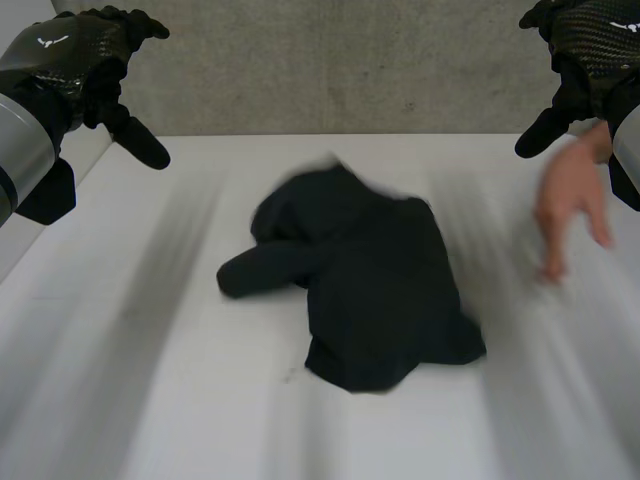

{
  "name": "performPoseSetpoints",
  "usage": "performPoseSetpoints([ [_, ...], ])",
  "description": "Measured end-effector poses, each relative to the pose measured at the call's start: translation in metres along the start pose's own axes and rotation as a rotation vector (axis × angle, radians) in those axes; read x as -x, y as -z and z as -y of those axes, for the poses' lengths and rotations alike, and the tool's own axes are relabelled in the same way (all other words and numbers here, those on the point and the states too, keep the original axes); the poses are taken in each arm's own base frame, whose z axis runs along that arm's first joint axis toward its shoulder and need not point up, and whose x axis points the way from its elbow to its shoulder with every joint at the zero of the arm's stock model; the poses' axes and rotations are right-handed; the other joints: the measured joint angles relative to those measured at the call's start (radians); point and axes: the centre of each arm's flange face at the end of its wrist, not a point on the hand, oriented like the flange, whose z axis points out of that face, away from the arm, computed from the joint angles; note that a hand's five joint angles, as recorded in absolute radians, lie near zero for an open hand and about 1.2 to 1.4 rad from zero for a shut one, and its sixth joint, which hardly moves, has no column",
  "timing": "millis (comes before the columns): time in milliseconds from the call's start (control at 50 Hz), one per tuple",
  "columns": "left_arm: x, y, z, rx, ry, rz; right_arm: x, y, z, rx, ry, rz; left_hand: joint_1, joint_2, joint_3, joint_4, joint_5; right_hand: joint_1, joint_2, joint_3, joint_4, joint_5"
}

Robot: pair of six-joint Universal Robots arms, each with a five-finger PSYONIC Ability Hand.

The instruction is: Fold the shorts.

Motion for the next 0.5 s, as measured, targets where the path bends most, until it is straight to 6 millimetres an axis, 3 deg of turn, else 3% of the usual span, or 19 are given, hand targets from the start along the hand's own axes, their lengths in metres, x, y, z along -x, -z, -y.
performPoseSetpoints([
  [360, -0.001, -0.002, -0.004, 0.011, 0.000, -0.003, 0.002, -0.001, -0.002, -0.009, 0.000, 0.004, 0.000, 0.000, 0.000, 0.000, 0.000, 0.000, 0.000, 0.000, 0.000, 0.000],
  [500, -0.005, -0.010, -0.023, 0.077, -0.041, -0.018, 0.004, -0.002, -0.003, -0.005, 0.040, 0.021, 0.003, 0.000, 0.000, 0.000, 0.000, 0.000, 0.000, 0.000, 0.000, 0.000],
])
